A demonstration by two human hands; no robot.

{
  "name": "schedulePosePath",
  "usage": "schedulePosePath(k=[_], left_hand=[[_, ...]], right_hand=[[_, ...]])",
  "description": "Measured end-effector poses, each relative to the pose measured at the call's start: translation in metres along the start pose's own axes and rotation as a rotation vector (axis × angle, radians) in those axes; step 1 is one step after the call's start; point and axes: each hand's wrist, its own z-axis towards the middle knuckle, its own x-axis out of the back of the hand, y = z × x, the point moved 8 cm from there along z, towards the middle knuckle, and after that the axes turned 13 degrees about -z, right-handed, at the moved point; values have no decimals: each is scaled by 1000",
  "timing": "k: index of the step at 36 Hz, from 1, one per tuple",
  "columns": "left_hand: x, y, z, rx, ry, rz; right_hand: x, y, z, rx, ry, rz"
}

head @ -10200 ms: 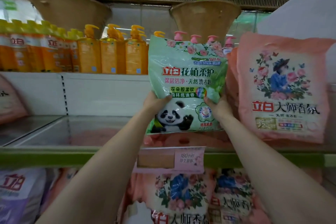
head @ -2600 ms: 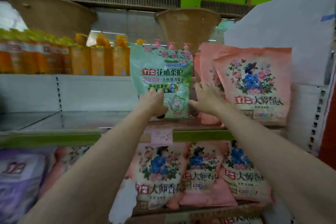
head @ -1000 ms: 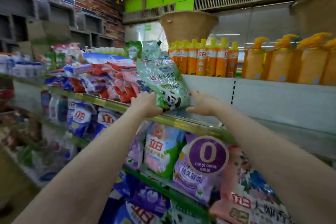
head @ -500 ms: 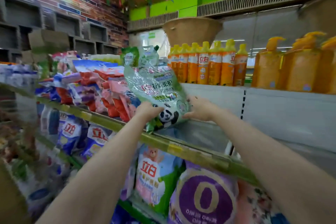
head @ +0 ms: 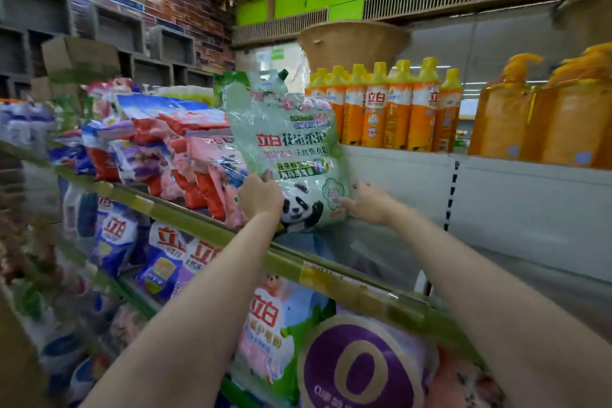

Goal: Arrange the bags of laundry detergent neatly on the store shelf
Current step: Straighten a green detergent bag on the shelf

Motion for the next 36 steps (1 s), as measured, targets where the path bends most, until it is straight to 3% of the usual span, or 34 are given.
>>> schedulePosePath(k=[4, 7, 11, 15, 21, 26, 36], left_hand=[[16, 16, -4, -94, -21, -117], [30, 29, -8, -131, -30, -232], [48, 36, -12, -33, -64, -385], [56, 41, -14, 53, -131, -532], [63, 76, -62, 12, -271, -584], [48, 79, -95, 108, -372, -604], [-12, 122, -183, 134, -785, -595]], right_hand=[[3, 9, -13, -101, 12, 161], [4, 15, -26, -164, 33, 419], [1, 18, -46, -210, 18, 590], [19, 10, -79, -138, 62, 829], [36, 12, -145, -260, 184, 667], [46, 37, -190, -476, 368, 643], [104, 101, -305, -701, 822, 724]])
